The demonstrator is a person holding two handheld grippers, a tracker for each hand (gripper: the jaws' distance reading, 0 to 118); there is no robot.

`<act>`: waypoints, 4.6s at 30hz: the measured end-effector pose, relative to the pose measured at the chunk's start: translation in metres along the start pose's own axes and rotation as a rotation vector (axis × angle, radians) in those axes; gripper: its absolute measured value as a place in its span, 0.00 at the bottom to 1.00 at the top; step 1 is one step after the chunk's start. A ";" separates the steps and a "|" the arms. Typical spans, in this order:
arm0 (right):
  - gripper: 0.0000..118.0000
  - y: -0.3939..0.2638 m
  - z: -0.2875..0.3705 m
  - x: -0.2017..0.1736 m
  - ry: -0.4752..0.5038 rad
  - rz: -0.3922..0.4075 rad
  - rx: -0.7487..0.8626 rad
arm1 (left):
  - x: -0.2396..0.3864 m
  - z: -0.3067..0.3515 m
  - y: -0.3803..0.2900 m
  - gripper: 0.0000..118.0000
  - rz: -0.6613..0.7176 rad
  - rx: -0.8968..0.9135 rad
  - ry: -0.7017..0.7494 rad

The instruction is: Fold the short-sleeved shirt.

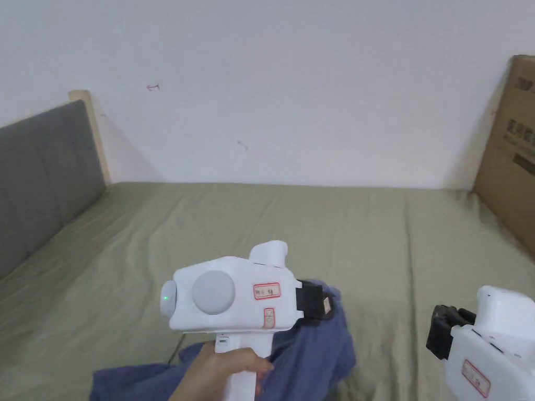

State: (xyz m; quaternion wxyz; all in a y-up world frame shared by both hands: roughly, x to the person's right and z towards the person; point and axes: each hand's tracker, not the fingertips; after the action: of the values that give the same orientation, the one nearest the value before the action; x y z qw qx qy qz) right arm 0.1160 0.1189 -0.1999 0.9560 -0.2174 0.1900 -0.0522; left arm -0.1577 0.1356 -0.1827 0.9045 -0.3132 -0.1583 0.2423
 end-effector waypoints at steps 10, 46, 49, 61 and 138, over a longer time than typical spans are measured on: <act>0.00 -0.006 0.032 0.081 -0.188 -0.049 -0.013 | 0.027 -0.132 -0.138 0.05 -0.182 -0.391 0.310; 0.00 -0.053 -0.102 -0.001 -0.003 0.107 -0.284 | -0.220 -0.024 -0.018 0.98 0.078 -0.168 0.657; 0.00 -0.057 -0.116 0.002 -0.015 0.122 -0.302 | -0.252 -0.039 0.008 0.93 0.163 -0.174 0.712; 0.00 -0.070 -0.125 0.030 -0.024 0.080 -0.369 | -0.272 -0.065 -0.010 0.02 0.123 -0.295 0.789; 0.01 0.509 -0.105 0.033 -0.028 -0.090 0.221 | -0.042 0.185 0.397 0.02 -0.231 0.639 0.974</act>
State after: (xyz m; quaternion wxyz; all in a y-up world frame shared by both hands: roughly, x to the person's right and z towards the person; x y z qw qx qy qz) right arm 0.1142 0.5299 -0.5204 0.9734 -0.1197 0.1598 -0.1126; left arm -0.4078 0.4762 -0.3038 0.9431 -0.0810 0.3226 0.0063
